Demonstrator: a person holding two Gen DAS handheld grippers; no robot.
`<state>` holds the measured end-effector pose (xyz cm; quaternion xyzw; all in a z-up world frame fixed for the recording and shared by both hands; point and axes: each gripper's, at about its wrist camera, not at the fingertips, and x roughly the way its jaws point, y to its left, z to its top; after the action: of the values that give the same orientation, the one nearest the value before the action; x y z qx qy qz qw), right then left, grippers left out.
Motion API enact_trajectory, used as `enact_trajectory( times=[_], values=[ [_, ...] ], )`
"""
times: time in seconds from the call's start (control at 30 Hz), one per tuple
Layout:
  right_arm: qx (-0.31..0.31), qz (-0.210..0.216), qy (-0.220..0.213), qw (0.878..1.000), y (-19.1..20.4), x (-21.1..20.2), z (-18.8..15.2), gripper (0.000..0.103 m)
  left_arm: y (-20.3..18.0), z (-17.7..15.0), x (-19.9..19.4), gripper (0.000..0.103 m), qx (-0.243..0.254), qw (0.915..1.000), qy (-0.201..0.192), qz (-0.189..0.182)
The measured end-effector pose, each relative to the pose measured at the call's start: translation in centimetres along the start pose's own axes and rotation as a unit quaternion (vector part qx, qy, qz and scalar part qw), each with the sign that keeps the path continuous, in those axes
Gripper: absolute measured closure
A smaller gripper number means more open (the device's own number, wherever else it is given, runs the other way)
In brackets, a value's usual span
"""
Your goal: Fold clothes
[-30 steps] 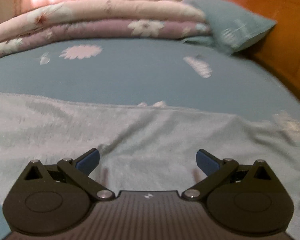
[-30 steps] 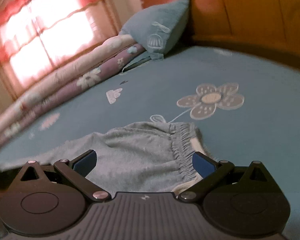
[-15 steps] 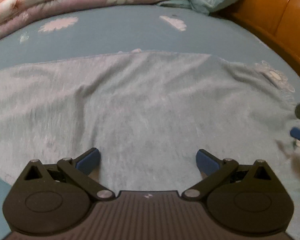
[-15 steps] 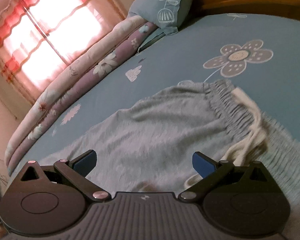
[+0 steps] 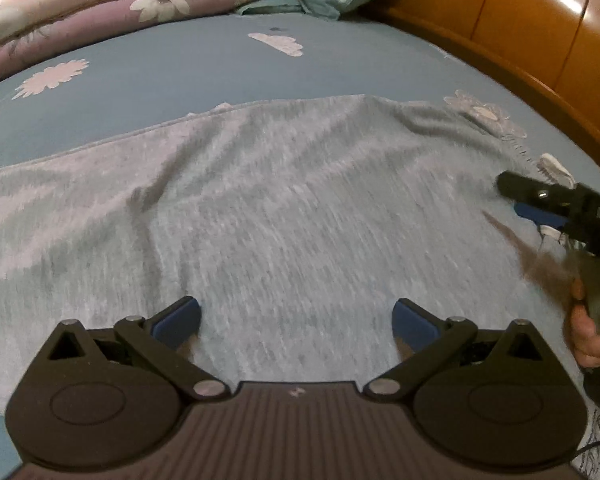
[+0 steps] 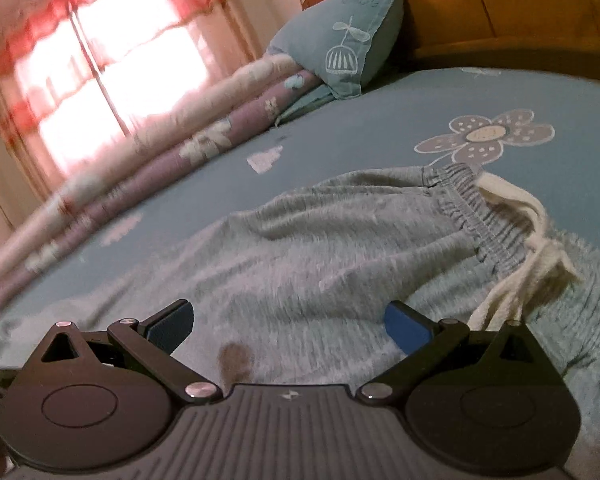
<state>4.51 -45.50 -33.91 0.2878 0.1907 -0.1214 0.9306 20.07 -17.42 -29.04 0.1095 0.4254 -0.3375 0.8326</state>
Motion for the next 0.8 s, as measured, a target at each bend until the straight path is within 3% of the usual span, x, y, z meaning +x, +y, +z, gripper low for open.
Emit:
enact_trajectory(
  times=[0.17, 0.27, 0.3, 0.4, 0.53, 0.63, 0.7, 0.8],
  values=[
    [0.007, 0.001, -0.004, 1.000, 0.1, 0.3, 0.1, 0.000, -2.2, 0.4, -4.7, 0.001, 0.056, 0.9950, -0.061, 0.056],
    [-0.005, -0.014, 0.008, 1.000, 0.7, 0.6, 0.3, 0.000, -4.7, -0.2, -7.7, 0.001, 0.072, 0.9935, -0.054, 0.069],
    [-0.010, -0.020, 0.018, 1.000, 0.9, 0.6, 0.5, 0.000, -5.2, -0.5, -8.5, 0.001, 0.054, 0.9960, -0.048, 0.053],
    [-0.038, -0.051, 0.088, 0.994, 2.4, 0.1, 2.3, 0.000, -6.2, -1.3, -10.3, 0.001, -0.022, 0.9981, -0.024, -0.052],
    [-0.039, -0.057, 0.134, 0.989, 2.3, -2.3, 4.4, 0.000, -7.3, -2.5, -9.7, 0.001, -0.067, 0.9886, -0.004, -0.134],
    [-0.047, -0.083, 0.155, 0.983, 1.8, -3.7, 5.3, 0.000, -6.7, -3.5, -6.3, 0.001, -0.098, 0.9773, 0.023, -0.186],
    [-0.048, -0.101, 0.159, 0.981, 1.7, -4.4, 5.6, 0.000, -5.5, -4.0, -4.0, 0.003, -0.119, 0.9769, 0.040, -0.173],
    [-0.048, -0.117, 0.164, 0.978, 2.0, -4.9, 5.8, 0.000, -4.0, -3.3, -4.0, 0.001, -0.104, 0.9859, 0.005, -0.132]
  ],
)
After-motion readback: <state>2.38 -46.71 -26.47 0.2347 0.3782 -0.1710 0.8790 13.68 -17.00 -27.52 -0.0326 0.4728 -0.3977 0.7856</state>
